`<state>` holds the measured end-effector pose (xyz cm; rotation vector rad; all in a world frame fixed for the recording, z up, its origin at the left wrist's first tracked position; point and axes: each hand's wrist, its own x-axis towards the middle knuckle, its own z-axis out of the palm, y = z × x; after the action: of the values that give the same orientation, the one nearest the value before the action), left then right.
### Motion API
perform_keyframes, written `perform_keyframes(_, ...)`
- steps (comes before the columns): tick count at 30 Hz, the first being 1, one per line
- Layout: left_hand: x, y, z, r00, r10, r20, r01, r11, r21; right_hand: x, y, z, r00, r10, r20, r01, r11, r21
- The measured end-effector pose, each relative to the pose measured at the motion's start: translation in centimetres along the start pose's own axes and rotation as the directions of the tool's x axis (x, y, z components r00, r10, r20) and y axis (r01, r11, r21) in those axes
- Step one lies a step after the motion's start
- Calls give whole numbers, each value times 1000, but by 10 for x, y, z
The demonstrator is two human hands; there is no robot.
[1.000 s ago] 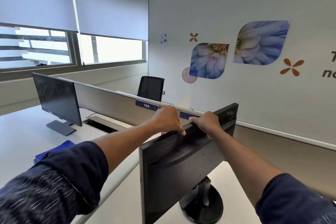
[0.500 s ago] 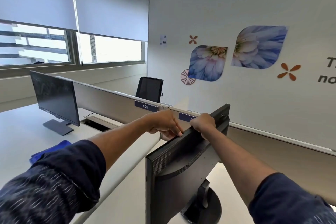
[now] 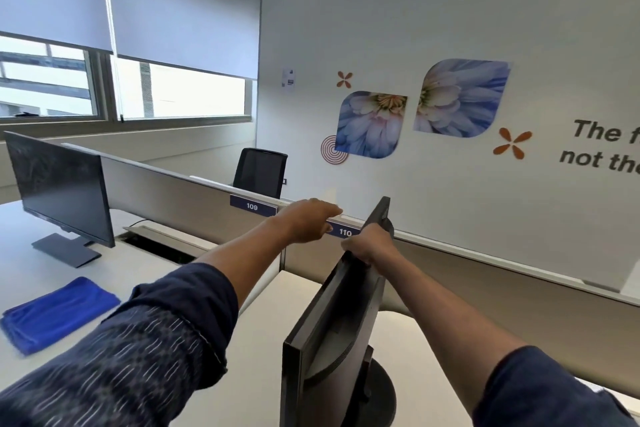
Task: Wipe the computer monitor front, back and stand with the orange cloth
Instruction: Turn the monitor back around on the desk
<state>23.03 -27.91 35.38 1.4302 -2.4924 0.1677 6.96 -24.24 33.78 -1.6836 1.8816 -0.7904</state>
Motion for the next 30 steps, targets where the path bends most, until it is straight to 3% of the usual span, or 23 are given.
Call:
perform_keyframes(4, 17, 5, 5, 988, 140, 59, -149, 965, 216, -2, 3, -3, 1000, -21, 20, 21, 999, -27)
perform_keyframes(6, 24, 9, 9, 984, 162, 69, -174, 958, 229, -3, 5, -4, 999, -33, 31, 34, 999, -25)
perform_keyframes(15, 42, 33, 15, 941, 244, 235, -268, 961, 71, -5, 17, -15, 982, -129, 139, 132, 991, -14)
perform_keyframes(23, 60, 18, 20, 909, 156, 386, -137, 988, -77, -9, 30, -33, 957, -182, 224, 186, 983, 5)
perform_keyframes(30, 58, 16, 12, 914, 160, 374, -118, 984, -134, -9, 35, -39, 929, -213, 304, 230, 973, -22)
